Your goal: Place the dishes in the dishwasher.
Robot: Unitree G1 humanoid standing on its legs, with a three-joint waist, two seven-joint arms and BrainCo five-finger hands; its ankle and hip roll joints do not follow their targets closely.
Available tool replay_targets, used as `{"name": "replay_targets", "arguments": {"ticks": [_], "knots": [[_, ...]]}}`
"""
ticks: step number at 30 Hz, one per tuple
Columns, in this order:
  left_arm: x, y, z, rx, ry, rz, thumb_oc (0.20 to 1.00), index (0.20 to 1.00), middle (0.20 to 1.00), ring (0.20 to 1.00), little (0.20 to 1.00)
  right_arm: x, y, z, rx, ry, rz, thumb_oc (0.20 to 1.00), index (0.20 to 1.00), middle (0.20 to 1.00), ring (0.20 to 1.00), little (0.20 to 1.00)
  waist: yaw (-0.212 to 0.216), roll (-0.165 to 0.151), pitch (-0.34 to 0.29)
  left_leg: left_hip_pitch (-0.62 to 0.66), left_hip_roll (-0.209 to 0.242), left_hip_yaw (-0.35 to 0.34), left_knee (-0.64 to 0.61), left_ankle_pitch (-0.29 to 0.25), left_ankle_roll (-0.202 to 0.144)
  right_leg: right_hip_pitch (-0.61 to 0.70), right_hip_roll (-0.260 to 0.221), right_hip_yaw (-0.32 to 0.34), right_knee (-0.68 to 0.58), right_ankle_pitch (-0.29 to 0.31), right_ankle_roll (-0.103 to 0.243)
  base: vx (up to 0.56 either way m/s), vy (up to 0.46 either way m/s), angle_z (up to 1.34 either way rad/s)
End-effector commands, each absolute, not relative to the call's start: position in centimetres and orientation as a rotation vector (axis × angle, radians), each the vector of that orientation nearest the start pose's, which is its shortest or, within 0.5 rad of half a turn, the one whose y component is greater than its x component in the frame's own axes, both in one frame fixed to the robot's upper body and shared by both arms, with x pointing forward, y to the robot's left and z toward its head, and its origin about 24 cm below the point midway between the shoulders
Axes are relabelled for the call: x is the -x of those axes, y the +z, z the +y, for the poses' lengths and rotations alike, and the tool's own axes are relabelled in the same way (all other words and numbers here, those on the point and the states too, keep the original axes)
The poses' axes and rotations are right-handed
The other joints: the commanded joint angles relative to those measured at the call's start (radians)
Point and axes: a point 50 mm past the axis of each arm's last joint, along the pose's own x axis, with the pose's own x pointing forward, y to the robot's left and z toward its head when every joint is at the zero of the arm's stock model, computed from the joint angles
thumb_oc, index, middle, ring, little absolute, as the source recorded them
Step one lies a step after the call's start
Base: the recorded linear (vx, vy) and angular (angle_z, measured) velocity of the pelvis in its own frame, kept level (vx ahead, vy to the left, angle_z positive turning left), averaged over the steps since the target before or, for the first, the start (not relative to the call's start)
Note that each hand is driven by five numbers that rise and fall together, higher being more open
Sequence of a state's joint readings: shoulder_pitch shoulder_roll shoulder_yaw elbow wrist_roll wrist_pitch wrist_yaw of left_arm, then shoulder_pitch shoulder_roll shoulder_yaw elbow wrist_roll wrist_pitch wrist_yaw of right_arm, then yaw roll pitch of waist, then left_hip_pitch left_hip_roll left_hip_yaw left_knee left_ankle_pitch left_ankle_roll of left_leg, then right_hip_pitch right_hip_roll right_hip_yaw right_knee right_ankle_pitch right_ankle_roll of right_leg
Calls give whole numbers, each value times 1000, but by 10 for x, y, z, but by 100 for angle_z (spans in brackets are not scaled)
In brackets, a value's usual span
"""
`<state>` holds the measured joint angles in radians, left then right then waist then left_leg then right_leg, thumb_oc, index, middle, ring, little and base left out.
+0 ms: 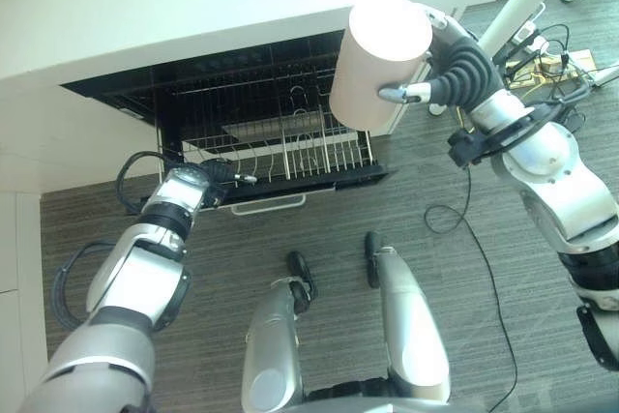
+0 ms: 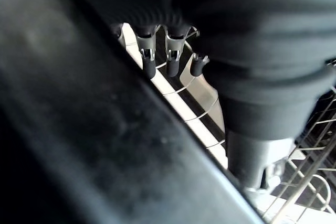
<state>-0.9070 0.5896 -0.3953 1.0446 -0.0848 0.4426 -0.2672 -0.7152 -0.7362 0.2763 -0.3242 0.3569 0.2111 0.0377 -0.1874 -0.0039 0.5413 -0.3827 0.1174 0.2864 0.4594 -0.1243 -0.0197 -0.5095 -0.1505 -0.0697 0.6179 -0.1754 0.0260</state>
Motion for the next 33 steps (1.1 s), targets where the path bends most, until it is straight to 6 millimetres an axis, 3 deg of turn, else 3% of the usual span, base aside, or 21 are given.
{"name": "replay_targets", "arguments": {"ticks": [1, 6, 11, 19, 33], "knots": [[-351, 65, 292, -609, -41, 846, 1000, 1000, 1000, 1000, 1000, -266, 311, -122, 476, 486, -822, 200, 200, 200, 200, 200, 1, 4, -35, 42, 63, -54, 25, -64, -70, 46, -47, 28, -94, 3, 97, 0, 0, 0], [-335, 41, 289, -705, -168, 966, 1000, 1000, 1000, 1000, 1000, -263, 310, -127, 504, 486, -812, 200, 200, 200, 200, 200, -2, 13, -27, 51, 64, -46, 31, -72, -68, 57, -54, 24, -94, -2, 95, 4, 12, 0], [-329, 30, 279, -804, -265, 988, 1000, 1000, 1000, 1000, 1000, -262, 307, -130, 532, 489, -794, 200, 200, 200, 200, 200, 1, 17, -21, 54, 65, -42, 33, -76, -64, 61, -55, 22, -94, -4, 94, 0, 0, 0], [-320, 27, 263, -1000, -424, 1026, 1000, 1000, 1000, 1000, 1000, -263, 296, -137, 560, 493, -752, 200, 200, 200, 200, 200, 22, 15, -21, 45, 62, -52, 25, -75, -60, 68, -59, 4, -108, 1, 97, -26, -34, 1], [-306, 14, 241, -1104, -606, 1074, 1000, 1000, 1000, 1000, 1000, -278, 269, -142, 584, 481, -607, 200, 200, 200, 200, 200, 49, 0, -21, 36, 66, -65, 16, -73, -56, 86, -64, -23, -139, 15, 103, -16, -41, 4]]}}
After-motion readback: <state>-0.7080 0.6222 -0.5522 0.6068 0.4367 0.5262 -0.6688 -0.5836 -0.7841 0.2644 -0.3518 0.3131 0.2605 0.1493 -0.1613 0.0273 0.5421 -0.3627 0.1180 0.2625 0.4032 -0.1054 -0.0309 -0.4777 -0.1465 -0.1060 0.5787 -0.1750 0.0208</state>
